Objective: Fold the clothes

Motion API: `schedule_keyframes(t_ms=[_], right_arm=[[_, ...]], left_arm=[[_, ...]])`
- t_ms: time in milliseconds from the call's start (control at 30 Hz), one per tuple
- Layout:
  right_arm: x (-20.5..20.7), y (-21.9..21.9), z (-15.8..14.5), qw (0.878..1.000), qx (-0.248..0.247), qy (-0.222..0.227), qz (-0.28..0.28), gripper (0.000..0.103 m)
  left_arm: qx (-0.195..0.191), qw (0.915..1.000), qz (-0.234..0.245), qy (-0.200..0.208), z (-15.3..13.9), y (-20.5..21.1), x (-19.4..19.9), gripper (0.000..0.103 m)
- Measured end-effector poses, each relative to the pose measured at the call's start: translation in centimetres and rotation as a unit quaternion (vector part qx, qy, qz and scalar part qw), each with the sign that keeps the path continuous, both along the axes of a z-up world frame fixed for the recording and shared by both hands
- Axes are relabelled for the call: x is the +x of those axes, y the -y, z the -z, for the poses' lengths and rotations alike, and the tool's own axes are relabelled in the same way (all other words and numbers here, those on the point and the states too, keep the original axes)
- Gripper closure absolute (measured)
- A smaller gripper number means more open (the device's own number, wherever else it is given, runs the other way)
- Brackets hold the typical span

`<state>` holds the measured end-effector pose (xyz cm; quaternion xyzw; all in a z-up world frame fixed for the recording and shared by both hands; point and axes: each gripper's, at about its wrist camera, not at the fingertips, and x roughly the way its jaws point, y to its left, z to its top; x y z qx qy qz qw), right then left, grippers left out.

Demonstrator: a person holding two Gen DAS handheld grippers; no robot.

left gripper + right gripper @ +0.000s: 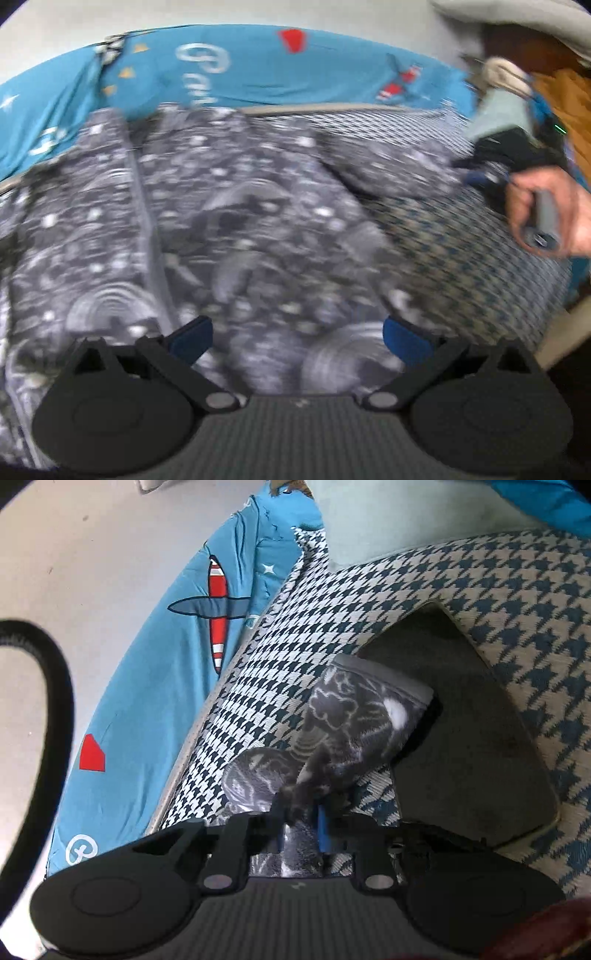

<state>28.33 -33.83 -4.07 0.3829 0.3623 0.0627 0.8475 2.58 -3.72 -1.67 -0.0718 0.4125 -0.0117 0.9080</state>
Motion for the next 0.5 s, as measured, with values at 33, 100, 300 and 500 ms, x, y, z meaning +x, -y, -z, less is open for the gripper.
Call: schedule_keyframes(t_ms=[33,100,300,500], right_arm=[[-0.1,0.1,-0.3,1.000,0.007,0.008,0.001,0.088],[-0.4,0.4,-1.4,0.999,0.013,0.037,-0.001,0.089],[-1.7,1.3,-4.7,0.994,0.023,0.110,0.005,0.090],[-1.8,0.5,-4.7,0.995,0.020,0.102,-0.002,0.090]], left_arm=[[-0.003,0.9999,0.014,0.000,0.1,0.6,-0.1,0.001],[-0.002,0.9990,0.044,0.001,0.3,1.9,-0.4,0.001],[0.030,0.9954,0.091,-0.002,1.5,5.0,-1.5,0.001],[0.059,0.9910,0.120,-0.005,2.4,6.4,-2.3,0.000]])
